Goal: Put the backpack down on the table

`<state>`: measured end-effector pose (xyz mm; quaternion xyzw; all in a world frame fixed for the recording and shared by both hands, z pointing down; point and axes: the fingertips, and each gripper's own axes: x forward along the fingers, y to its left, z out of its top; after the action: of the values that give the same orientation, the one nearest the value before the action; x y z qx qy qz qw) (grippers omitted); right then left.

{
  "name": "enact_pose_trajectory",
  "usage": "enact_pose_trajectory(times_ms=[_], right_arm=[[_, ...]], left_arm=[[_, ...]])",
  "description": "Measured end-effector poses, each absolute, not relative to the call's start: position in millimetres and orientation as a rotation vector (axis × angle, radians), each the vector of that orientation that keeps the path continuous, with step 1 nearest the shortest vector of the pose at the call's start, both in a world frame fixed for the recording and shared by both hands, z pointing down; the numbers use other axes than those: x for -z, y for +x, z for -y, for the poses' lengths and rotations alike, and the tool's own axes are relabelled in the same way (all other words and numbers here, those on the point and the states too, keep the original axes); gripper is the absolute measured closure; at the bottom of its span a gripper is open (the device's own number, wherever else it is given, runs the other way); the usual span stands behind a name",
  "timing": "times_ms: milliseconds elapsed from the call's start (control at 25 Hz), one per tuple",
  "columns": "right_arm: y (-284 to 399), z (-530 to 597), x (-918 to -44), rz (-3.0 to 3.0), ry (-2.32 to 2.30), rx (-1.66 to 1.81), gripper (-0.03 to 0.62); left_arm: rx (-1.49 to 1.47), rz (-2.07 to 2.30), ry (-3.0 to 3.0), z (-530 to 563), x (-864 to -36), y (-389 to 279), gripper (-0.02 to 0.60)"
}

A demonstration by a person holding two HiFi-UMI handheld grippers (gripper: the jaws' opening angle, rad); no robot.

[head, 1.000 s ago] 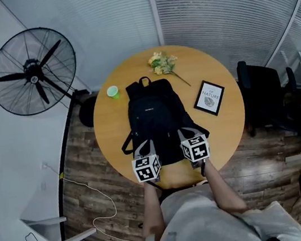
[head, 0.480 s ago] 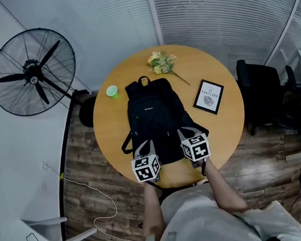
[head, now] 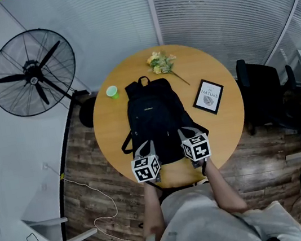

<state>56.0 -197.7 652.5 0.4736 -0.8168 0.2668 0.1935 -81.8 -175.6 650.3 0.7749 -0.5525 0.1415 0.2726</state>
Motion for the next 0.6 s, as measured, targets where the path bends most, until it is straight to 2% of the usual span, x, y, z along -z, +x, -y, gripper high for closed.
enact_pose_trajectory(times_ms=[600], right_arm=[[55.1,195.8,-651.2,2.296,1.314,-0.736,0.592]], left_arm=[[-0.442,1.493,2.113,173.3,-650.1,-79.0,0.577]])
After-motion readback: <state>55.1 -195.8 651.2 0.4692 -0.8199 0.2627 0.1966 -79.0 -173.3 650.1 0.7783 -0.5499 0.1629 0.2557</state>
